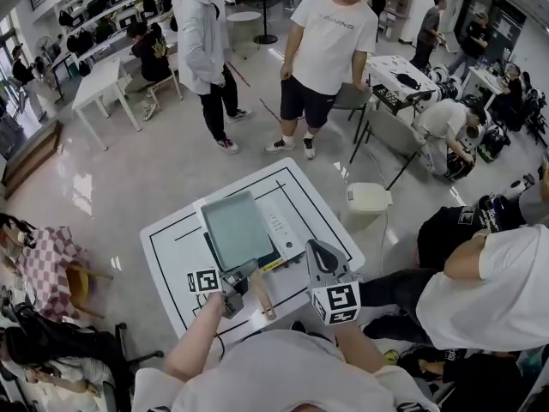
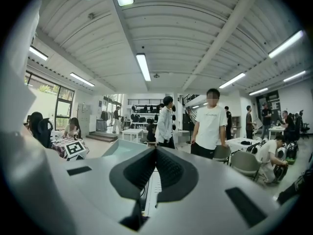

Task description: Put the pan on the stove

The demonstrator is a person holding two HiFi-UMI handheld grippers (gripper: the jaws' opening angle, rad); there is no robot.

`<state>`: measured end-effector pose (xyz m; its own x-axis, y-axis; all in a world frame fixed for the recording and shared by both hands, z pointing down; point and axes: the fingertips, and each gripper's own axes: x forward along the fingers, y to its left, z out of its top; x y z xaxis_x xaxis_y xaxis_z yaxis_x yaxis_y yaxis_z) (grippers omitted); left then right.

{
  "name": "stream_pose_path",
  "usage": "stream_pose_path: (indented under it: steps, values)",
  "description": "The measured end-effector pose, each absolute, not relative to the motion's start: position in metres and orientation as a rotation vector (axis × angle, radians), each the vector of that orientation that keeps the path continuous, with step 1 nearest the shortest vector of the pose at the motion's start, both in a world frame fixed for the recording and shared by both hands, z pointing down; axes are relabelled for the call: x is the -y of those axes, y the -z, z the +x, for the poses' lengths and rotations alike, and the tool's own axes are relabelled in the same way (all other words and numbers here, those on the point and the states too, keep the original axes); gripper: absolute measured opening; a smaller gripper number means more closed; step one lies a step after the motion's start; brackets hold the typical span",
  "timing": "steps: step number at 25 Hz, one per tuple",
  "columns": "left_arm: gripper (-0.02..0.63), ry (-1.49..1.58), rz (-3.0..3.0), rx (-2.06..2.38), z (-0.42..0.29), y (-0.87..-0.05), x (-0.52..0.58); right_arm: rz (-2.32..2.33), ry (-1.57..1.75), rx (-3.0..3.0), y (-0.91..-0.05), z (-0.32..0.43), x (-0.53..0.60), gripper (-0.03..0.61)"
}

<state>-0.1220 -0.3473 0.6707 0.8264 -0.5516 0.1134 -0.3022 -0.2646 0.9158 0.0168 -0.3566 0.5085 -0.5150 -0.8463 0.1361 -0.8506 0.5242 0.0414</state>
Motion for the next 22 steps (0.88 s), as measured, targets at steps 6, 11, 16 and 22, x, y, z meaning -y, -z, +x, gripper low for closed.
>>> stream_pose_path:
  steps: [6,11,16,22]
  values:
    - [0.123,0.293,1.767,0.568,-0.114,-0.698,0.351,1.477,-0.075,2.606,-0.517,0.023,0.363,0.009]
    - [0.124,0.386,1.647,0.515,-0.115,-0.710,0.351,1.481,-0.095,2.591,-0.521,0.024,0.364,0.009]
    - [0.124,0.365,1.599,0.554,-0.120,-0.734,0.355,1.477,-0.109,2.581,-0.525,0.025,0.366,0.009]
    - [0.124,0.378,1.522,0.568,-0.124,-0.752,0.354,1.469,-0.122,2.579,-0.529,0.025,0.366,0.008]
